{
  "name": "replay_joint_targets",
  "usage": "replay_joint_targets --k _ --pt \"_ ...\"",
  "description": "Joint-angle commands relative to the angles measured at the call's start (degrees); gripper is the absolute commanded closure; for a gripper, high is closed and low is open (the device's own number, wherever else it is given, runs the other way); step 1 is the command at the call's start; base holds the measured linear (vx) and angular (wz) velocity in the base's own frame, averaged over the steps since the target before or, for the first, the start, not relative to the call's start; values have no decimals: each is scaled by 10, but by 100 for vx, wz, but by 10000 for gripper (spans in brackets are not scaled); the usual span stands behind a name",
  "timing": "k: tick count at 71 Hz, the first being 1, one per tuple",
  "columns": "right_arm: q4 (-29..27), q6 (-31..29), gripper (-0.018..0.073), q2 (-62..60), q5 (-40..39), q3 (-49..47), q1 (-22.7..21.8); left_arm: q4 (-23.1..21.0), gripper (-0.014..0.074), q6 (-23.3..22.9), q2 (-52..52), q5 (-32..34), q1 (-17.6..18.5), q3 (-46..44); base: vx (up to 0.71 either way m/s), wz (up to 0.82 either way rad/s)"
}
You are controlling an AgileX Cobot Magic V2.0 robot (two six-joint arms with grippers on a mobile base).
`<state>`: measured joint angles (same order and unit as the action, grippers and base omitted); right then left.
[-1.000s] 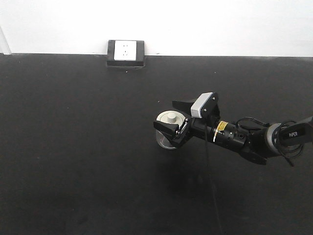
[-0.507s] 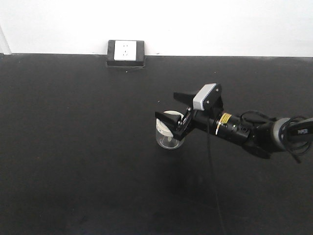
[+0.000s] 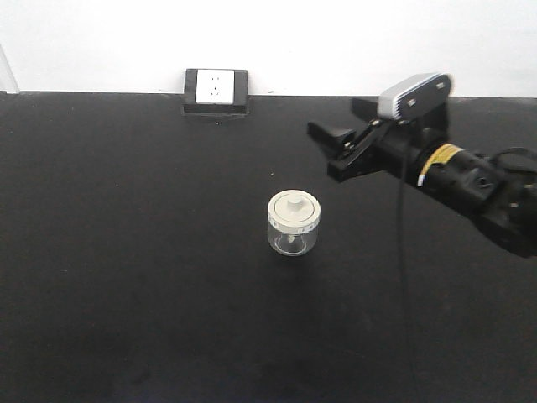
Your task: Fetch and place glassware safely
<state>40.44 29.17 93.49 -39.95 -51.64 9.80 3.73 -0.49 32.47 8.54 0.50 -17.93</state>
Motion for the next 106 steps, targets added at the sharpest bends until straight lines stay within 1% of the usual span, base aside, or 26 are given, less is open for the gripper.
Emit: replay_joint_targets --k 1,10,16,23,24,25,28,29,32,41,55,61,87,106 --pt "-70 -6 83 -78 43 13 -4 -4 603 -5 3 40 3 -15 0 0" --pt "-103 -23 160 -147 130 40 -4 -4 603 -5 3 40 3 -15 0 0" --pt "-125 -23 237 -194 190 55 -4 -4 603 -5 3 40 3 -15 0 0" --pt "-153 -23 372 -246 261 70 -4 -4 603 -5 3 40 3 -15 0 0" --pt "-154 -23 384 -250 265 71 -4 -4 603 -5 3 40 3 -15 0 0" --pt "-155 -23 419 -260 281 72 -4 -4 603 -5 3 40 3 -15 0 0" --pt "-154 -24 480 -277 300 77 -4 -4 603 -5 3 40 3 -15 0 0" --pt "-153 -25 517 -284 309 78 -4 -4 603 -5 3 40 3 -15 0 0" --pt "-151 -28 575 -299 332 79 -4 -4 603 -5 3 40 3 -15 0 0" --pt "-143 -28 568 -354 378 96 -4 -4 603 -5 3 40 3 -15 0 0" --pt "-123 -28 565 -433 423 146 -4 -4 603 -5 3 40 3 -15 0 0" --pt "-115 -28 564 -468 424 179 -4 -4 603 -5 3 40 3 -15 0 0" --pt "-115 -28 563 -654 424 305 -4 -4 603 -5 3 40 3 -15 0 0" --pt "-115 -28 563 -758 425 366 -4 -4 603 -5 3 40 3 -15 0 0"
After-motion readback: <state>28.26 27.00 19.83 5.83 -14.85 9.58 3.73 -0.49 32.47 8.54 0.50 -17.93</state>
